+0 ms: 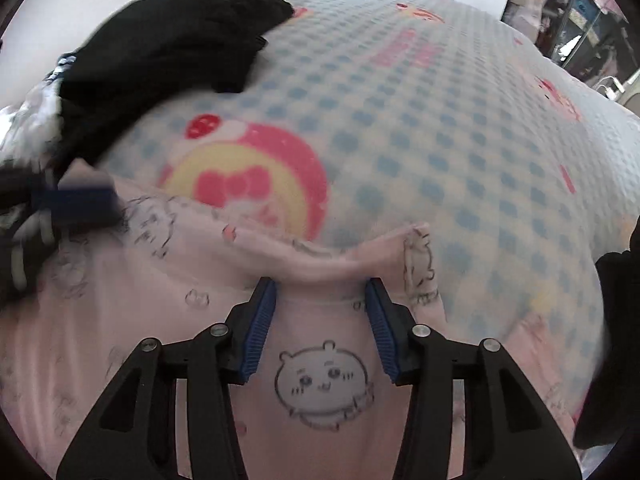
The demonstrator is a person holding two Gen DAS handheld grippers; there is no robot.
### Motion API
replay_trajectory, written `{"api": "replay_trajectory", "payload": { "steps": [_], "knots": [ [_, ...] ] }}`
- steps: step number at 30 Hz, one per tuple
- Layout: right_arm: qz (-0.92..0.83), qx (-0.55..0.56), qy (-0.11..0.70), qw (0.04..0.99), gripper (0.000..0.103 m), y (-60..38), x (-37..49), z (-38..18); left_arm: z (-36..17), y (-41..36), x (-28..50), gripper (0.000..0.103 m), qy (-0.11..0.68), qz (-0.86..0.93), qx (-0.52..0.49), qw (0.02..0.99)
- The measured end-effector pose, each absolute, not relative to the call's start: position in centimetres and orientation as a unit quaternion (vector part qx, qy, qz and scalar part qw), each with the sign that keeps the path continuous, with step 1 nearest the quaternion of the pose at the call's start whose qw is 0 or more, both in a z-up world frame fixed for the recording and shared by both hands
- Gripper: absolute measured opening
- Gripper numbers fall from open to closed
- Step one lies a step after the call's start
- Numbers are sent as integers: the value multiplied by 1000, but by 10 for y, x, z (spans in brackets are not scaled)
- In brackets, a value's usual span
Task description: Fold clothes
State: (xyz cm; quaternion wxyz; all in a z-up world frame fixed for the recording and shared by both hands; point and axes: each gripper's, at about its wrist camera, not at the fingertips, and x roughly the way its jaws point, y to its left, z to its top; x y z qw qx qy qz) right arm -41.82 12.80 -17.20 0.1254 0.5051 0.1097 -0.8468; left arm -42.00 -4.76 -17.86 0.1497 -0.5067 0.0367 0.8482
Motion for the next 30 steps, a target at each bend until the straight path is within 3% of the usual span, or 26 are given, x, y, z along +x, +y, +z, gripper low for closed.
{"api": "replay_trajectory", "payload": {
  "steps": [3,5,7,10,13,14,18,22,26,30],
  "knots": [
    [-872,477,69,87,46,143,-426,-170,-191,-56,-428,24,44,866,-488,104],
    [-893,444,29,72,34,158,-422,-160,-185,-73,-429,25,23,885,-462,47],
    [-906,421,6,51,36,171,-414,-151,-177,-92,-430,26,-20,892,-450,14],
    [-908,414,-32,55,39,188,-406,-144,-167,-95,-422,29,-61,886,-452,77],
    [-873,477,-32,95,39,174,-414,-156,-164,-69,-408,37,-26,873,-464,147],
    [-859,505,-6,87,41,167,-418,-164,-166,-58,-405,44,-4,862,-480,162],
    [-840,537,38,64,41,159,-419,-171,-181,-54,-410,46,36,848,-510,141],
    [-867,495,29,45,41,183,-399,-150,-165,-80,-402,42,-2,866,-491,96],
    [-877,470,-79,68,42,222,-353,-111,-142,-71,-355,44,-30,860,-485,156],
    [-876,470,-75,77,51,218,-287,-94,-141,-27,-299,44,20,837,-496,230]
  ]
}}
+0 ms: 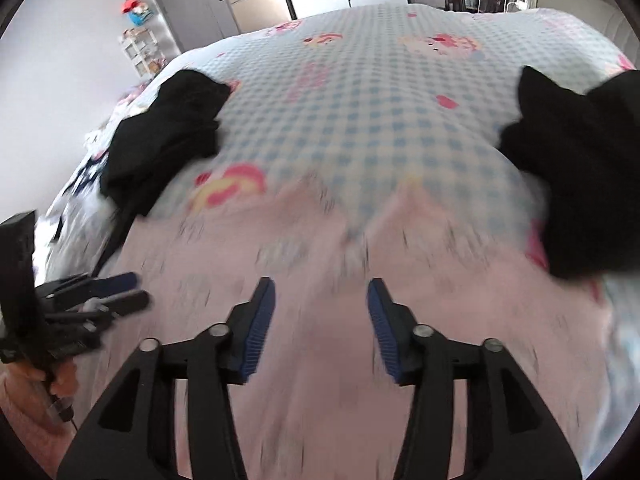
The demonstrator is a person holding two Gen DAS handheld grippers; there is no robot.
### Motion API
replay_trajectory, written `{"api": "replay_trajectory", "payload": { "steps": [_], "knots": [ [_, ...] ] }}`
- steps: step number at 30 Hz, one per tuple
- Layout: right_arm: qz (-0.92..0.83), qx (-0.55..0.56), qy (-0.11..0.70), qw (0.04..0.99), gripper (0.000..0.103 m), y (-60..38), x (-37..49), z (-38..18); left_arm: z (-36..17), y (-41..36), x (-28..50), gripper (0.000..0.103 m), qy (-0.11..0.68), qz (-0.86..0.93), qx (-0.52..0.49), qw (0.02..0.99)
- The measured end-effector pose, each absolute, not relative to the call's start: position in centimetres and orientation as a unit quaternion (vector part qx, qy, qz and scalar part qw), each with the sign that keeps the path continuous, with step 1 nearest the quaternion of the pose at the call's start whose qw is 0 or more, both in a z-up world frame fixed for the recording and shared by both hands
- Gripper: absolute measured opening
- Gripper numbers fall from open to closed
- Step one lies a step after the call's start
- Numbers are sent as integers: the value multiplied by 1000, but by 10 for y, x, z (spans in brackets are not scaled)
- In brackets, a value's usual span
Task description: Fold clothes
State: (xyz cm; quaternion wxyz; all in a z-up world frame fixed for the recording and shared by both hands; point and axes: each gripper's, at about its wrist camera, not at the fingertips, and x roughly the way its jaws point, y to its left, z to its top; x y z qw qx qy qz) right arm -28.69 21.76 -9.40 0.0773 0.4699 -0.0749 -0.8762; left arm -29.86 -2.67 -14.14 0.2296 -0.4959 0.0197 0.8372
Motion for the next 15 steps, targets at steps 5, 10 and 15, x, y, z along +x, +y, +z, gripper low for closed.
{"api": "replay_trajectory", "payload": {
  "steps": [5,10,15],
  "knots": [
    [-866,492,-65,58,51,222,-203,-119,-145,-5,-235,44,57,830,-500,241],
    [-860,510,-11,-2,50,243,-139,-146,-152,-35,-202,44,83,830,-523,174],
    [-859,508,-29,-54,50,284,-86,-145,-139,-79,-164,48,15,848,-514,129]
  ]
}}
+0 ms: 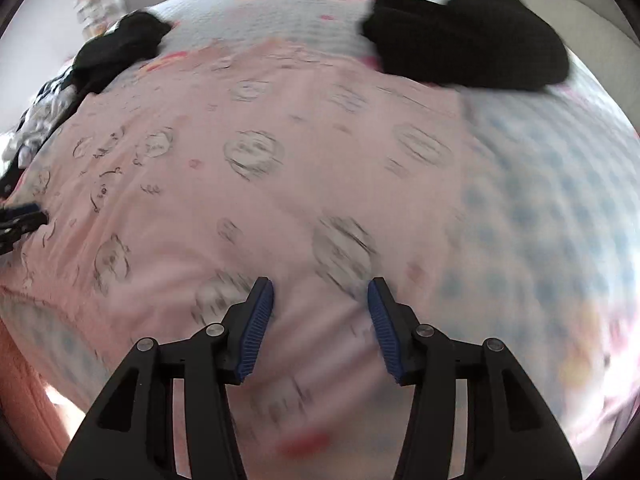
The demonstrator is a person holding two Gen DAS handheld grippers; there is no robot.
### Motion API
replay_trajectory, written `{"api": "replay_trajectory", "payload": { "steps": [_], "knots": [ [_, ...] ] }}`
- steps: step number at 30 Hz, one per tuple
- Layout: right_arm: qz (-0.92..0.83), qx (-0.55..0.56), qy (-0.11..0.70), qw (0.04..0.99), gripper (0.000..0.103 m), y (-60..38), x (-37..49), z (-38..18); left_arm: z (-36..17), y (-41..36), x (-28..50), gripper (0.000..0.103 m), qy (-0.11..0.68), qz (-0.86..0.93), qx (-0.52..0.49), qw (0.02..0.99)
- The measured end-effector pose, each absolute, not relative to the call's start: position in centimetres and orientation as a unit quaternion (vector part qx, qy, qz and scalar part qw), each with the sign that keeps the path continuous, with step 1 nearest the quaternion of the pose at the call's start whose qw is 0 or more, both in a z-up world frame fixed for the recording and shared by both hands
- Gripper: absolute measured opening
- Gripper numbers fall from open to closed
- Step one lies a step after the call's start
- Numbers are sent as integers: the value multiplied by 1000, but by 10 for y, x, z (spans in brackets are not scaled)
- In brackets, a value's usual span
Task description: Fold clothes
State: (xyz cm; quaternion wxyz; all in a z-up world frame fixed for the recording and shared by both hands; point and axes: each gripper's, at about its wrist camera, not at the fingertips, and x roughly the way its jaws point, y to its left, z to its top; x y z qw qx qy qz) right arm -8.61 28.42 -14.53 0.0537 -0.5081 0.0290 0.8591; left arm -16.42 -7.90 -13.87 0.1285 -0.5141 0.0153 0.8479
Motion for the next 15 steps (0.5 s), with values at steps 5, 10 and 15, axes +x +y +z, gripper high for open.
{"api": "replay_trajectory", "payload": {
  "steps": [5,10,15],
  "knots": [
    [893,-440,88,40,50,271,-53,-117,-125,-54,-134,48,-29,865,-473,164],
    [884,-463,48,31,52,236,-55,-135,-144,-19,-128,48,29,855,-493,156],
    [877,-471,63,67,51,243,-41,-152,-156,-42,-102,49,19,853,-497,160]
  ]
}}
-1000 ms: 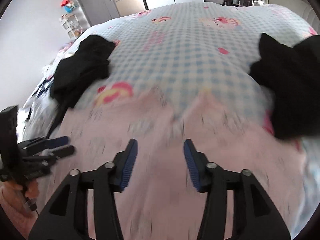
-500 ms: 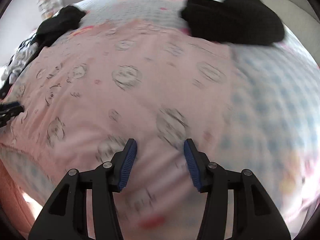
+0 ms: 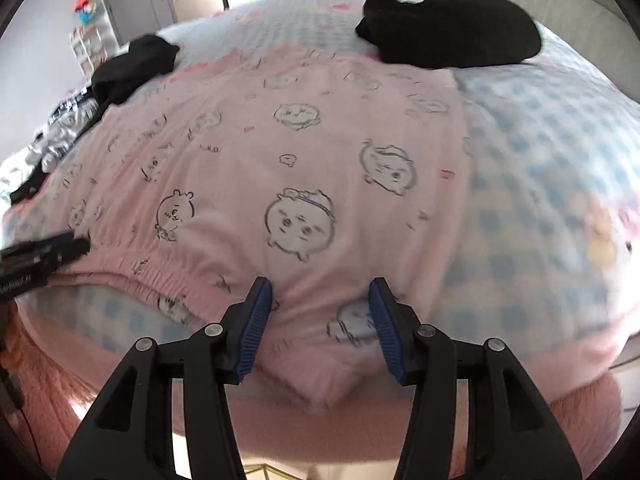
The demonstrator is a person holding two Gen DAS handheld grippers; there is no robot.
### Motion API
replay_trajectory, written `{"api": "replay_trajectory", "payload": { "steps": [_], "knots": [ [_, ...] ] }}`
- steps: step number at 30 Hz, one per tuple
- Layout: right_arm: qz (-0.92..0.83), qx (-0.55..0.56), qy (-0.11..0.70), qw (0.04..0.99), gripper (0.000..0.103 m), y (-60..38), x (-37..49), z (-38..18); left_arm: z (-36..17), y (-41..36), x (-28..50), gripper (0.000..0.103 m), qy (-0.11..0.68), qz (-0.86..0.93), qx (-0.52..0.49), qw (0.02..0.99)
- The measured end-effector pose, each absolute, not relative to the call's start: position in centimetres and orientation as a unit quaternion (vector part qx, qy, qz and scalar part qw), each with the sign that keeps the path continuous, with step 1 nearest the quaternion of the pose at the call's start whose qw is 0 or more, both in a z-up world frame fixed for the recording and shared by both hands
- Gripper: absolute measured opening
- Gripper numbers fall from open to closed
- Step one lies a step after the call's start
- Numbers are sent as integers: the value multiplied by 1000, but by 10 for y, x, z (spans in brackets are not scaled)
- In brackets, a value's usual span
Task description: Fold clothes
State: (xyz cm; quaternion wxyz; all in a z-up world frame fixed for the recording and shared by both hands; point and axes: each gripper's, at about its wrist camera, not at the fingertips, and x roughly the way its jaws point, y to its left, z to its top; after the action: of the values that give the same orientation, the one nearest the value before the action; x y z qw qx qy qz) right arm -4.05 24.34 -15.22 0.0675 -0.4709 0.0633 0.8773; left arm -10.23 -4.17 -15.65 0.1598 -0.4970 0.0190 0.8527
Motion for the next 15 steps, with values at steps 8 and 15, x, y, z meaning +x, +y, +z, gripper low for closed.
{"api": "replay_trajectory", "payload": {
  "steps": [8,15],
  "knots": [
    [890,-430,124,90,49,255,-11,-134,-135,-55,-80,46,-45,883,-448,130],
    [892,-438,97,60,49,220,-64,-127,-156,18,-117,47,2,858,-499,123]
  ]
}}
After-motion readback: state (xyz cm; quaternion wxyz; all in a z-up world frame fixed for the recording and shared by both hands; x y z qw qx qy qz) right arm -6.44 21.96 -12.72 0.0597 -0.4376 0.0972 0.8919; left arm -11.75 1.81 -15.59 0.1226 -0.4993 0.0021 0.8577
